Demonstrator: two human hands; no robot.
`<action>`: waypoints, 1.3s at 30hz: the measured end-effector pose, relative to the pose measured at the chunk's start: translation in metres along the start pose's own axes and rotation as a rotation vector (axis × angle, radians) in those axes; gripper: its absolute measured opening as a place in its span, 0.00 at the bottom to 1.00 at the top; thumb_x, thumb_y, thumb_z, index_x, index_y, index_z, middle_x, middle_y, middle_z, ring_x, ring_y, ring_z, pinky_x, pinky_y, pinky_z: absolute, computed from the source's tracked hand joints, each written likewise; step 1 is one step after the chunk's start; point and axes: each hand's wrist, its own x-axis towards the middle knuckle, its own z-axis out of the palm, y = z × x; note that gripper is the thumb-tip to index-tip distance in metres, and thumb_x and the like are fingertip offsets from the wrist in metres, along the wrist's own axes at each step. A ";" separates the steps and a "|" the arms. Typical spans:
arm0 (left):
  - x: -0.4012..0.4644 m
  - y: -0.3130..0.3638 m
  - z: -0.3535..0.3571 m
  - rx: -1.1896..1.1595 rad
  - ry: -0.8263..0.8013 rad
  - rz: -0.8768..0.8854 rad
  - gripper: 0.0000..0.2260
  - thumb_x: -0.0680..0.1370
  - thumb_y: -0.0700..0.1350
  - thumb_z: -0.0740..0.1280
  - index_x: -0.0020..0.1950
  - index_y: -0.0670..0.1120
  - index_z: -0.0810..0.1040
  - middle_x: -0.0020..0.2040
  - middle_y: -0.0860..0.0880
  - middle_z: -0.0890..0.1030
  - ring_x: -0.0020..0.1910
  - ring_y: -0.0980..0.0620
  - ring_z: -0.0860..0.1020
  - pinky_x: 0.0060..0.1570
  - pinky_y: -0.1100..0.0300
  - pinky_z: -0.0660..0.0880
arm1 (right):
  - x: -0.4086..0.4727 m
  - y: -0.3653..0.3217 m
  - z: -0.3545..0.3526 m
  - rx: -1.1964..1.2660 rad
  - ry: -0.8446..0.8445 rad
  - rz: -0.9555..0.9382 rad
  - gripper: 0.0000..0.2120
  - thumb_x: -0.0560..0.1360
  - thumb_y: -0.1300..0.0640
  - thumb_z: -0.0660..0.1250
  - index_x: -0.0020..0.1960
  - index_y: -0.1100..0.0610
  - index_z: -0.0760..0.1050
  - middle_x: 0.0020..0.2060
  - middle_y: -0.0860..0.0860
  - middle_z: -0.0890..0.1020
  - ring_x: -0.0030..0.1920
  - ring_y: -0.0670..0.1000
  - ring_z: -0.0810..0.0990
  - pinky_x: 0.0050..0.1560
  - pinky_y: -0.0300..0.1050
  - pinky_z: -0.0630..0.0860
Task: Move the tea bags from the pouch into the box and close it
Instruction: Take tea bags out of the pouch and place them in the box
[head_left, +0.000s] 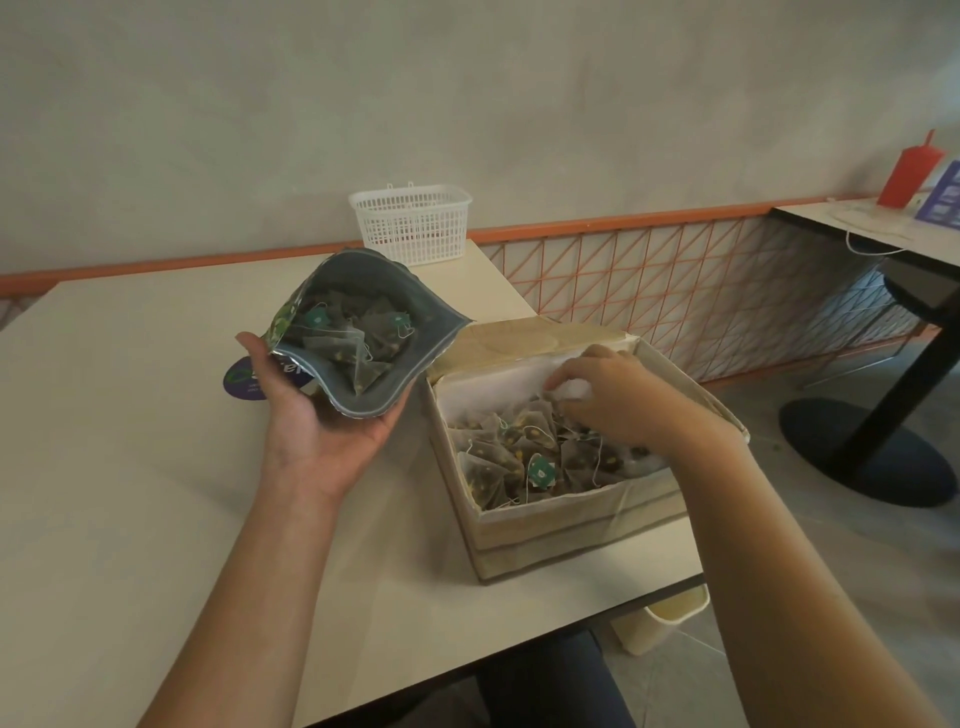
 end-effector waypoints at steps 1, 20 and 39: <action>0.000 0.000 0.000 0.003 0.002 0.000 0.36 0.74 0.74 0.56 0.63 0.46 0.79 0.63 0.39 0.81 0.63 0.36 0.79 0.72 0.43 0.68 | 0.001 -0.002 0.002 0.011 -0.039 -0.044 0.14 0.79 0.51 0.63 0.64 0.43 0.75 0.66 0.48 0.70 0.67 0.54 0.65 0.67 0.52 0.65; -0.007 0.010 -0.003 0.053 0.047 -0.042 0.39 0.73 0.76 0.56 0.52 0.44 0.87 0.59 0.40 0.83 0.58 0.40 0.82 0.60 0.37 0.75 | 0.010 -0.140 -0.006 0.224 0.175 -0.567 0.11 0.76 0.63 0.65 0.53 0.54 0.83 0.46 0.45 0.79 0.44 0.44 0.76 0.49 0.32 0.70; -0.005 0.012 -0.006 0.072 0.043 -0.060 0.40 0.72 0.76 0.54 0.48 0.43 0.88 0.58 0.39 0.84 0.57 0.39 0.82 0.57 0.39 0.77 | 0.090 -0.167 0.040 -0.135 -0.021 -0.433 0.13 0.76 0.56 0.65 0.60 0.54 0.78 0.59 0.54 0.75 0.59 0.55 0.73 0.61 0.46 0.72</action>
